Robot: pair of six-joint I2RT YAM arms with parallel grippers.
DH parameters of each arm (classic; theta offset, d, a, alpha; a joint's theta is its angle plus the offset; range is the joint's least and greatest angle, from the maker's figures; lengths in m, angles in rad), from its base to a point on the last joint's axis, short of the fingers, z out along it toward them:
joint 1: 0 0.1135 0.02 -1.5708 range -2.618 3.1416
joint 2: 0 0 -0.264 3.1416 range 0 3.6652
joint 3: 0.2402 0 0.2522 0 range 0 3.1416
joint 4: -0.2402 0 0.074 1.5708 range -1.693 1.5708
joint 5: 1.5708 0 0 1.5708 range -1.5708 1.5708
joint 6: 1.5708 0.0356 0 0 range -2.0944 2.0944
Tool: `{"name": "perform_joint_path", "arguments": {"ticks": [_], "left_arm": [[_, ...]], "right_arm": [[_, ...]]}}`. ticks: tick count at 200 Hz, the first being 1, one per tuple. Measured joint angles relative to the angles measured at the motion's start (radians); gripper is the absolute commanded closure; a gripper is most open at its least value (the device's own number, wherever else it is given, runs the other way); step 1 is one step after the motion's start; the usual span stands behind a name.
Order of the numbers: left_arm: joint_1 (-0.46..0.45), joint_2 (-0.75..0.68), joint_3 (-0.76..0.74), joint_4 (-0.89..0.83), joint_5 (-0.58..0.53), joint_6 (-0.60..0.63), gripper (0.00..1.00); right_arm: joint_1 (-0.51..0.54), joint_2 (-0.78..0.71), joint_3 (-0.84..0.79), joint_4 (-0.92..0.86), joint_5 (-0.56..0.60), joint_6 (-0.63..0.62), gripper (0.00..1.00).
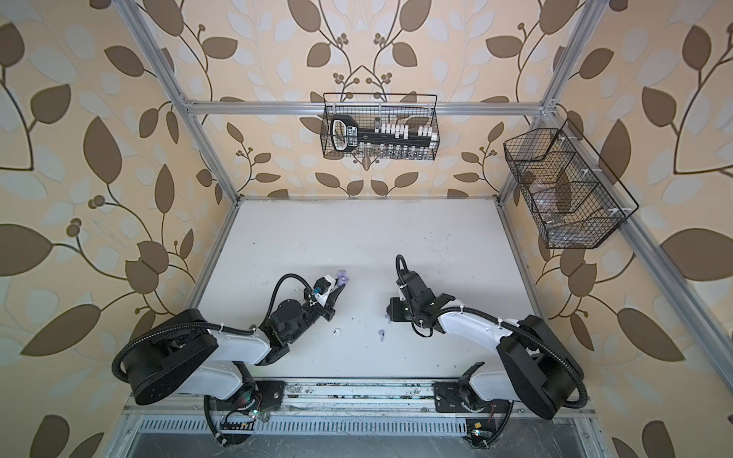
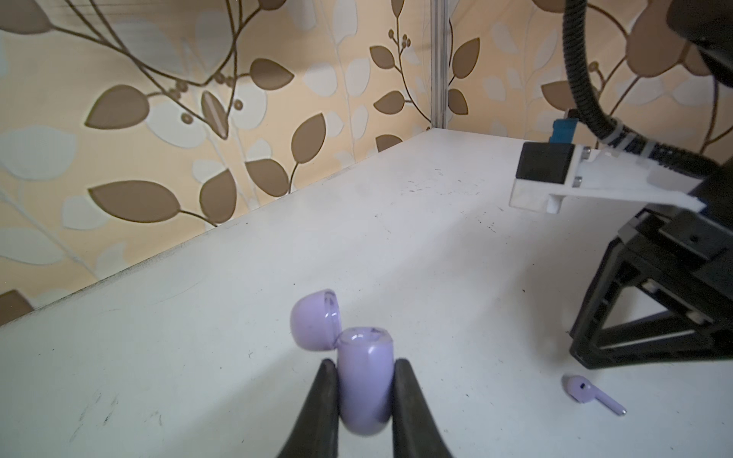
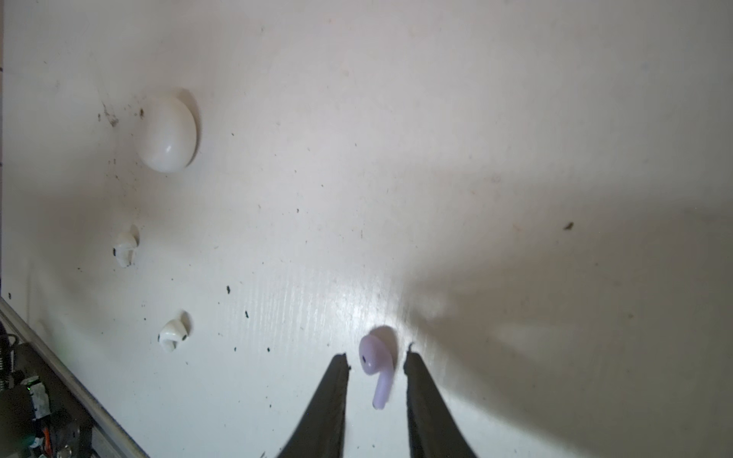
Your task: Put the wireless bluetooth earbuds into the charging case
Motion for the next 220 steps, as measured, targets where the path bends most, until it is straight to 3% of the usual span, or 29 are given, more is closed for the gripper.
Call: {"name": "perform_joint_path", "arguments": {"ticks": [94, 220], "left_arm": [[0.0, -0.002, 0.0, 0.0, 0.0, 0.0, 1.0], [0.0, -0.006, 0.0, -0.001, 0.0, 0.0, 1.0]], "right_arm": [[0.04, 0.063, -0.023, 0.077, 0.011, 0.008, 0.79], [0.056, 0.051, -0.022, 0.084, 0.005, 0.012, 0.74]]}}
